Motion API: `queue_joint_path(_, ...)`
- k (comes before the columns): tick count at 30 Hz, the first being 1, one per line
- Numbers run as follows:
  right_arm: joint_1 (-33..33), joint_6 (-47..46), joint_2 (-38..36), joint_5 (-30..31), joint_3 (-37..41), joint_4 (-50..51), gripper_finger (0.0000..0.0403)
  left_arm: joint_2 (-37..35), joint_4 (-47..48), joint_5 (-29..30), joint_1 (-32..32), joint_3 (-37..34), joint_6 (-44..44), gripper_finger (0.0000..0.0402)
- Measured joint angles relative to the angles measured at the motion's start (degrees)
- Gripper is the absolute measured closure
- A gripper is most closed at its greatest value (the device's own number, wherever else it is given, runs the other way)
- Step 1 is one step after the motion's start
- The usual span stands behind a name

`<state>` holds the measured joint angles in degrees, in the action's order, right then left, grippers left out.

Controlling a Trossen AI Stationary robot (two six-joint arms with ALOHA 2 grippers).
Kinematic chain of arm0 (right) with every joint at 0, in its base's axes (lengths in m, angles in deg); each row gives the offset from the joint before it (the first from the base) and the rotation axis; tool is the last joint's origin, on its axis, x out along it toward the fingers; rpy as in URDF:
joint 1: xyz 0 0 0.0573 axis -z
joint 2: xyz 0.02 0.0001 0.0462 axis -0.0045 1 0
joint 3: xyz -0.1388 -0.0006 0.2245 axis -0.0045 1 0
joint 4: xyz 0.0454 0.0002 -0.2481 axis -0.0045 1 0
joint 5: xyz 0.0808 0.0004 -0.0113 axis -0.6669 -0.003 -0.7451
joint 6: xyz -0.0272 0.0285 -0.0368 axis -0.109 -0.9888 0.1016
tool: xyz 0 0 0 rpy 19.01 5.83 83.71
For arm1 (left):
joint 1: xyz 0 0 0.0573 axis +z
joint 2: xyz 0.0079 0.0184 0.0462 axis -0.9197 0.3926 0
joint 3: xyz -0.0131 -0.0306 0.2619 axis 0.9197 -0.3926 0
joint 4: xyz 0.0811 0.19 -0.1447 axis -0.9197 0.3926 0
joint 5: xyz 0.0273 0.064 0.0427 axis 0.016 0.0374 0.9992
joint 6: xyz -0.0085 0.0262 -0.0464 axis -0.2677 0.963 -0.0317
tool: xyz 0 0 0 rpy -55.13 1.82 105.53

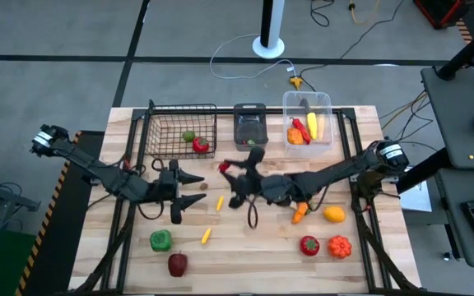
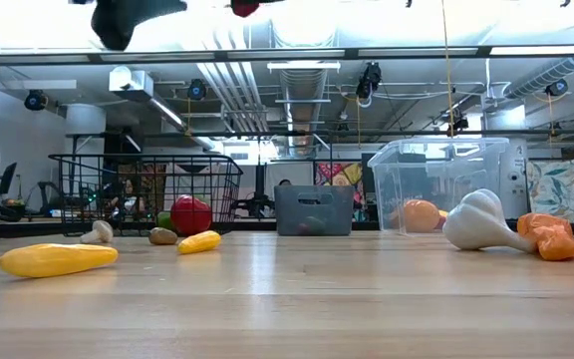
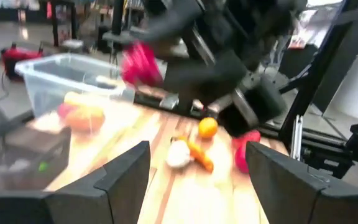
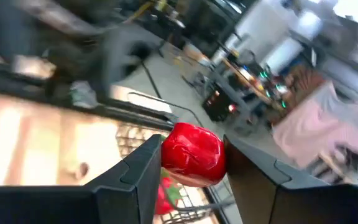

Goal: Sort produce into baskets
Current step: Put the red bell pepper into the black bin

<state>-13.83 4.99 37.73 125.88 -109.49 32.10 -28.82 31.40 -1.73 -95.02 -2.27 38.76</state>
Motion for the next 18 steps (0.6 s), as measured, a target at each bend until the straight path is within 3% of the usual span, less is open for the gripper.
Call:
queue_joint_path(5,6.12,-11.04,-1.2,-0.8,-0.27,7.56,0.0245,-0.75,4.75,-0.01,0.0,-0.01,-4.3,0.0156)
queue_joint_path(13,20.47,-37.87,-0.66,-19.0,-6.25,34.61,0.0245,1.2,5.05,-0.03,0.0,-0.02,-4.56,0.0155)
queue_joint_path(18,29.19,-47.45,-0.63,-21.94,-7.09,43.59,0.0245,1.27,5.36,-0.01,0.0,-0.02,-4.56,0.0155)
